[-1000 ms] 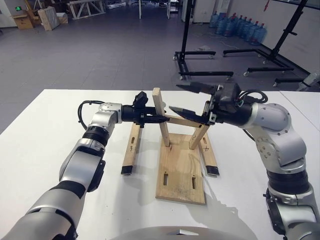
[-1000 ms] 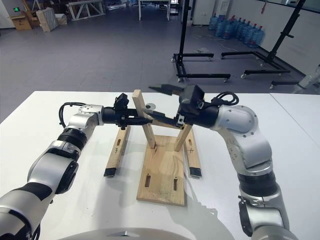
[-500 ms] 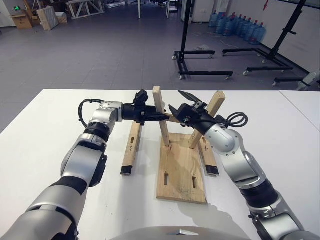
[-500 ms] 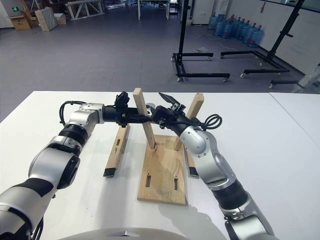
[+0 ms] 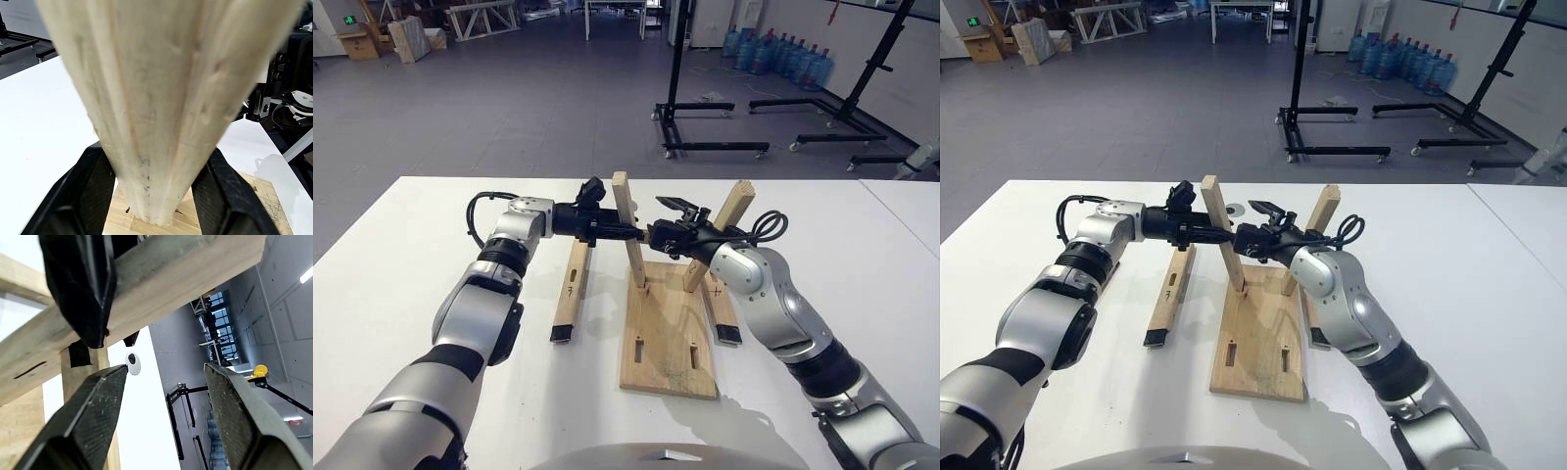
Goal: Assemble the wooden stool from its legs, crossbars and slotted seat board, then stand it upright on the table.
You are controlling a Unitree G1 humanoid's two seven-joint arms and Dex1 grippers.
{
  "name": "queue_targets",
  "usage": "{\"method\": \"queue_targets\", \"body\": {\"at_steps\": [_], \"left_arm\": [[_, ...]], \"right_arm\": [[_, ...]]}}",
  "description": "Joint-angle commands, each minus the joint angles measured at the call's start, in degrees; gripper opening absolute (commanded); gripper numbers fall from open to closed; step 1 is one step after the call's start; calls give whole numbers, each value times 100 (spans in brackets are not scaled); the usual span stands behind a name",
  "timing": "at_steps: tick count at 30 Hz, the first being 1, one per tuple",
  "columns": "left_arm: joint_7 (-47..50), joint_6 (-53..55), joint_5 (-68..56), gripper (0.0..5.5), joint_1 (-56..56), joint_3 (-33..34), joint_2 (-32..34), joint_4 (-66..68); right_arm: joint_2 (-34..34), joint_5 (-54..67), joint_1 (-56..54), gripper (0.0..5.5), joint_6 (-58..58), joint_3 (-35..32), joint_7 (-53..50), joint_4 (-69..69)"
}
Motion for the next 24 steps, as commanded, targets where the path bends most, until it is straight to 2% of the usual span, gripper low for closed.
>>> {"method": "queue_targets", "body": {"at_steps": [1, 6, 10, 13, 18, 20, 24], "left_arm": [[97, 199, 598, 209, 565, -331, -95, 307], [122, 152, 618, 209, 600, -354, -154, 307], [79, 130, 631, 209, 652, -363, -134, 293], [41, 129, 632, 209, 669, -361, -74, 274], [14, 134, 661, 209, 695, -371, 25, 266], [16, 134, 672, 209, 699, -385, 25, 267], [-52, 103, 681, 209, 668, -413, 15, 249]], "right_arm": [[-456, 150, 635, 290, 391, 503, 1221, 441], [-103, 410, 517, 290, 257, 128, 807, 270], [376, 1315, 368, 290, -425, -931, 114, 97], [631, 2719, 58, 290, -212, -2004, 361, -304], [412, 5175, -575, 290, 443, -3652, 874, -816], [177, 6008, -834, 290, 808, -4364, 932, -402], [-567, 6939, -534, 290, 1016, -5367, 1802, 1111]]}}
